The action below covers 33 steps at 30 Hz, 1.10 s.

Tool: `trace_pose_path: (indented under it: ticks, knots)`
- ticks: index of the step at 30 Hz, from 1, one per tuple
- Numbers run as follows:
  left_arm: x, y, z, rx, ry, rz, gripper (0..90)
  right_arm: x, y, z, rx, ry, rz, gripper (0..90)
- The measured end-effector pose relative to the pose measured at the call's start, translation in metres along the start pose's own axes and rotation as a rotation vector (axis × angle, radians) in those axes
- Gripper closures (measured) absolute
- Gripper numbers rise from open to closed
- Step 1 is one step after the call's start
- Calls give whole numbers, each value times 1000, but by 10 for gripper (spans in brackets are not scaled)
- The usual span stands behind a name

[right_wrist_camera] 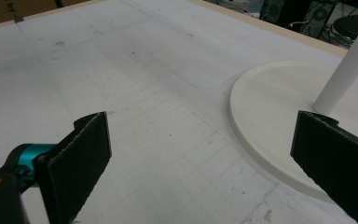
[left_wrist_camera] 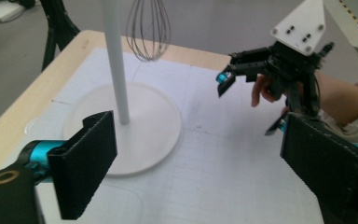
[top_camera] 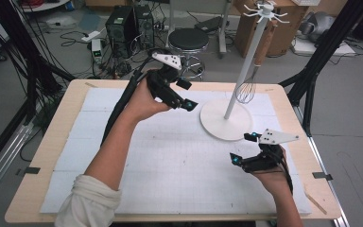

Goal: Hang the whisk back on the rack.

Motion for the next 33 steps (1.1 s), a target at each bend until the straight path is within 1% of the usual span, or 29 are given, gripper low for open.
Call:
trace_pose_path:
  ticks: [2, 6, 8, 9, 10, 11, 12, 14, 15, 16, 17, 19, 21, 23, 24, 26, 28, 29, 30, 31, 33]
  knots:
    - [8, -4, 1, 1, -7, -1, 87, 0, 1, -2, -2, 3, -2, 41]
    - [20, -11, 5, 1, -19, 2, 63, 0, 3, -2, -1, -7, -6, 41]
    - [29, -13, 10, 1, -14, -15, 62, 0, 2, -2, -3, 2, -3, 41]
    - [33, -14, 11, -1, -14, -12, 62, -1, 2, -2, -3, -3, 3, 41]
    - [36, -15, 13, 6, -17, -1, 61, -1, 1, -2, -3, 4, 4, 41]
    - [40, -16, 14, 5, -23, 8, 61, -1, 1, 0, 0, -3, 6, 41]
    - [44, -17, 15, 4, -27, 7, 61, -1, 1, -1, -2, 1, 4, 40]
    - [52, -20, 17, -1, -34, 10, 57, 0, 1, -2, -3, 5, 0, 41]
    - [56, -21, 18, -5, -40, 11, 57, 0, 2, -1, -6, -4, 0, 40]
    - [60, -22, 18, -6, -42, 7, 56, 0, 2, -2, -6, 2, -2, 41]
    - [63, -23, 18, -13, -54, 7, 45, 0, 3, -2, -6, -9, -4, 41]
    - [71, -26, 19, -17, -68, 3, 19, 0, 3, -2, -8, -5, -6, 41]
    - [77, -29, 20, -29, -67, 2, 19, 0, 3, -2, -5, -2, -3, 42]
    - [82, -30, 22, -32, -73, 13, 19, 0, 3, -2, -7, -6, -6, 42]
    - [86, -31, 25, -27, -75, 16, 19, 0, 4, -2, -8, -2, -6, 42]
    - [93, -31, 28, -25, -78, 14, 16, 1, 4, -2, -9, -5, -11, 42]
    - [102, -30, 36, 0, -94, 30, 16, 0, 4, -2, -8, -4, -10, 42]
    - [107, -29, 39, 3, -96, 30, 16, 0, 4, -2, -7, -4, -11, 42]
    - [112, -28, 41, 4, -96, 27, 16, 0, 4, -1, -5, -6, -10, 42]
    - [118, -27, 43, -3, -109, 29, 16, 0, 4, -1, -6, -2, -7, 42]
    - [127, -26, 45, -9, -114, 20, 16, 1, 5, -2, -8, -1, -11, 42]
Point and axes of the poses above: each handheld gripper's, and its own axes: y roughly forward along the jaws, x roughly out of its underside, z roughly to its right, the point moved 7 cm from there along y, roughly forward along the jaws, and after that the axes turned 1 degree about x, right-handed, at the moved point
